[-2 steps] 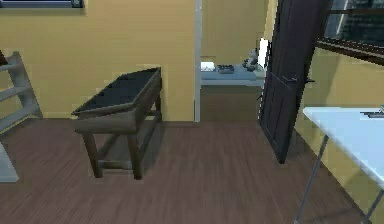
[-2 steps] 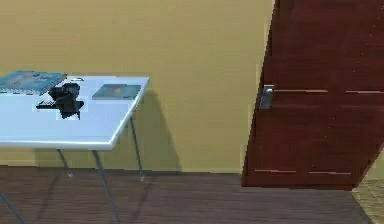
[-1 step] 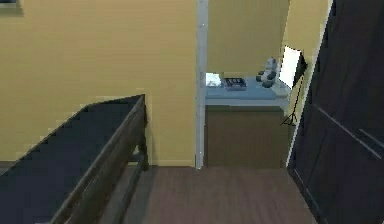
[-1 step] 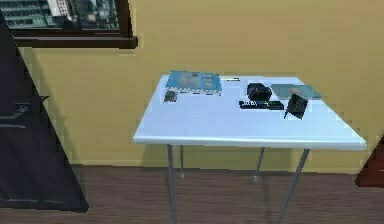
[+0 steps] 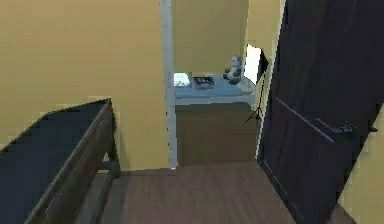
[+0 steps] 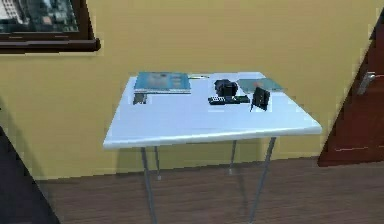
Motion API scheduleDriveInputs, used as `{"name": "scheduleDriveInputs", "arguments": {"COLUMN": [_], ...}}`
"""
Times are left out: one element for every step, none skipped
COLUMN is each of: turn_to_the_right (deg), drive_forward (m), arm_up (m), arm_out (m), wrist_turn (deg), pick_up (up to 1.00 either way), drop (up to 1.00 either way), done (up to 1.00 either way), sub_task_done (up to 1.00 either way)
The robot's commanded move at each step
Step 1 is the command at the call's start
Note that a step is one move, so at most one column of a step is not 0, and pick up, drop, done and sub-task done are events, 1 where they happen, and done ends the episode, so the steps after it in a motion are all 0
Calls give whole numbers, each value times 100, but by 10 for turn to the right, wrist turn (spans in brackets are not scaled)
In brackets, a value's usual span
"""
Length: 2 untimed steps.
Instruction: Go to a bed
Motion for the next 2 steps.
{"name": "scheduleDriveInputs", "arguments": {"turn_to_the_right": [0,60], "drive_forward": [35,0], "arm_up": [0,0], "arm_out": [0,0], "wrist_turn": [0,0], "pick_up": [0,0], "drop": [0,0], "done": [0,0], "sub_task_done": [0,0]}}
